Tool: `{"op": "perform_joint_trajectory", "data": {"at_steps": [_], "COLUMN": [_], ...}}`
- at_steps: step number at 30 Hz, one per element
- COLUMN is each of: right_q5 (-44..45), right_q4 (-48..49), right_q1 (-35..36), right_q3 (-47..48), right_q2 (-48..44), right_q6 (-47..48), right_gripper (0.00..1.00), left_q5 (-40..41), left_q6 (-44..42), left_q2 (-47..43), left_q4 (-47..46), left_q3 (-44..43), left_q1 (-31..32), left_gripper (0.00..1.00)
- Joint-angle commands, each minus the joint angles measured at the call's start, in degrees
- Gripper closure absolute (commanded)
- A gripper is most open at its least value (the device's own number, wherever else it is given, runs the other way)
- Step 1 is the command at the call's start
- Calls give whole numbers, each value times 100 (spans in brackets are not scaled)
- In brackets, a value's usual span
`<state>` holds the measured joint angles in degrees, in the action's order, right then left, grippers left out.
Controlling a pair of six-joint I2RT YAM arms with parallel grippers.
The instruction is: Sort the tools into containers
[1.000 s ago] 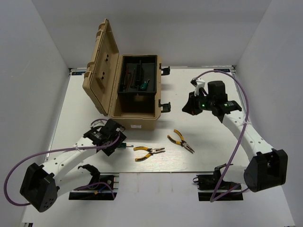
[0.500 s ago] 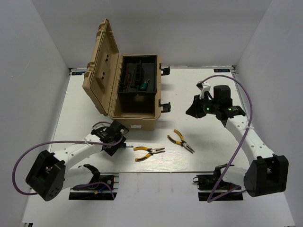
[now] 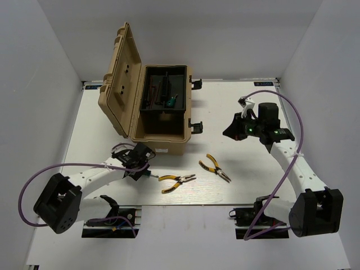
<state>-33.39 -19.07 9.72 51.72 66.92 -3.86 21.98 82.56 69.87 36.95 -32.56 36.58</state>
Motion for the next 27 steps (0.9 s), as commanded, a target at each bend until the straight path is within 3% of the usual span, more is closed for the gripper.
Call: {"op": "perform_joint_trajectory", "data": {"at_steps": [1,2,6,8,9,11,14,17,19,21,27], "right_q5": [-151,-177,-256,-344,-387,-606,-757,-713,-661,-625,-573], "right_q4": [220,237,53,-61,-88,-228,-343,-361,-369,-343,-308], "right_q1": [-84,-101,-172,-207,-224,-259,-295,-382,-400,-462,-585], "right_q3": [-40,-57,-40,-66,-66,-31,-13,-22,-48,-101,-171], "right_q2": [-161,-170,-135,-126,-83,-38,-12,-20,-56,-73,-82], "right_q6": [-27,-27,306,631,693,948,1159,1212,1238,1265,1247], "right_gripper": [94,94,93,87,77,70,68,100,100,100,100], "left_q5": [-80,-80,-194,-247,-247,-299,-948,-2195,-3114,-3426,-3692], "left_q6": [84,84,-266,-616,-758,-1091,-2540,-3842,-4466,-4913,-5847], "left_q2": [-173,-288,-1008,-1386,-1806,-2212,-2697,-2916,-3092,-3163,-2084], "left_q4": [163,233,708,980,1042,1104,422,-361,-1292,-1768,-1857], "left_q3": [284,285,154,22,-31,-242,-549,-691,-498,-576,-1910], "left_q1": [103,104,324,481,482,552,614,666,719,780,903], "left_gripper": [86,100,100,100,100,100,100,100,100,100,100]}}
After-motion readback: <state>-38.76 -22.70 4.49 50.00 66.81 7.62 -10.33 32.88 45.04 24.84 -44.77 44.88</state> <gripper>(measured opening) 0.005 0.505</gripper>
